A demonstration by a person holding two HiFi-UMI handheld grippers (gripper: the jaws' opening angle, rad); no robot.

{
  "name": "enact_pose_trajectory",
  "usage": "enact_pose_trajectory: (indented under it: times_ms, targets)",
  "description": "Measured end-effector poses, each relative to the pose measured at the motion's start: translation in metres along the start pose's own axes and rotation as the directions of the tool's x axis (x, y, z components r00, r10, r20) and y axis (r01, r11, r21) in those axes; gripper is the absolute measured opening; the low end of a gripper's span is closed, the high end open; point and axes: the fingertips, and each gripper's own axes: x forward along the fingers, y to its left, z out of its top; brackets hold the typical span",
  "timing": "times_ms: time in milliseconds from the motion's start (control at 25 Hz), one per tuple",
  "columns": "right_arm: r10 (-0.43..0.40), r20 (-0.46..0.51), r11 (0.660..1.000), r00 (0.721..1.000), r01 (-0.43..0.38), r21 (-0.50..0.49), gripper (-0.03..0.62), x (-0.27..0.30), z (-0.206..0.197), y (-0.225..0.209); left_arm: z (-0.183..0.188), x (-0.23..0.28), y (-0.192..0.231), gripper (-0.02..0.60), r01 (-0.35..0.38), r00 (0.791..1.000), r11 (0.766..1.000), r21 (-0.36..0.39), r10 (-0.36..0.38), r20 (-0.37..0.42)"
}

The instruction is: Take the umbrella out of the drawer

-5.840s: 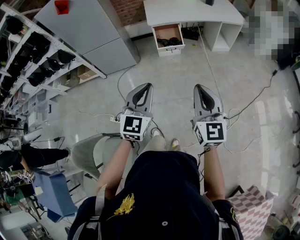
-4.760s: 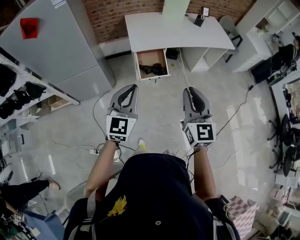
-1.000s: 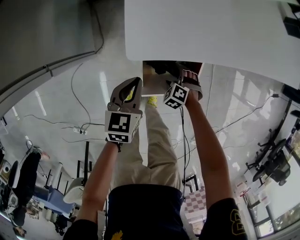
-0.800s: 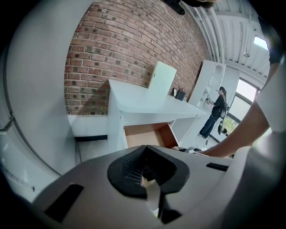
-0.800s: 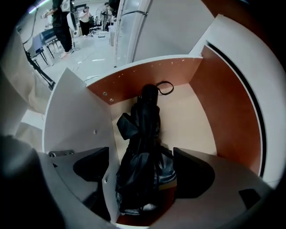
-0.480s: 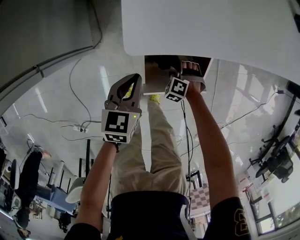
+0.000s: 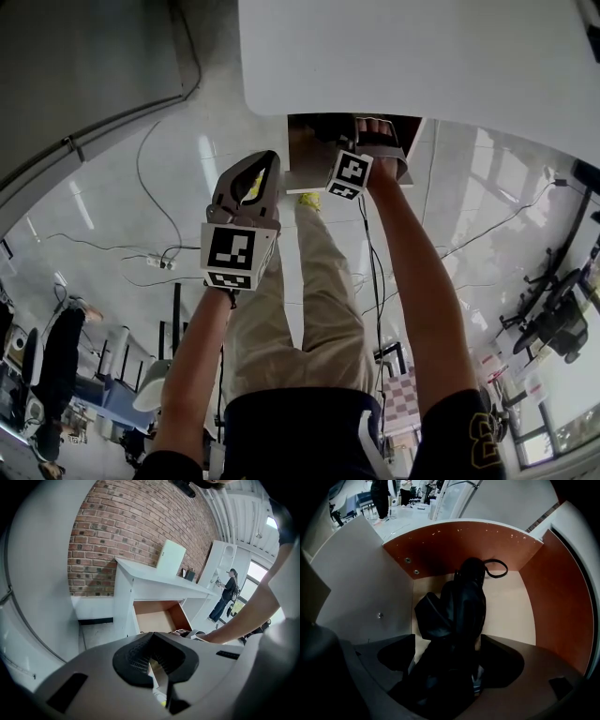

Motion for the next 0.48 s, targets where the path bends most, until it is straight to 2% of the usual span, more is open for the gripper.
enact_pose_trajectory:
  times_ms: [120,240,480]
  targets:
    - [-0.009,-0.015,0.999,1.0,0.008,-0.046,0.451,-0.001,0.0,-0.001,0.003,-0.001,-0.002,0.018,0.0,1.0,1.0,0.0,0.0,0.005]
    - [-0.043,-0.021,0.998,0.999,0.042,-0.037,0.362,0.0,0.001,-0.006,0.002,0.0,-0.001,0.018,-0.001,1.0,1.0,-0.002,0.001,0.002]
    - [-0.07,-0.039,0.997,0.997,0.068,-0.043,0.327,-0.002,0.0,-0.01,0.002,0.0,-0.003,0.018,0.001,1.0,1.0,-0.002,-0.001,-0.002]
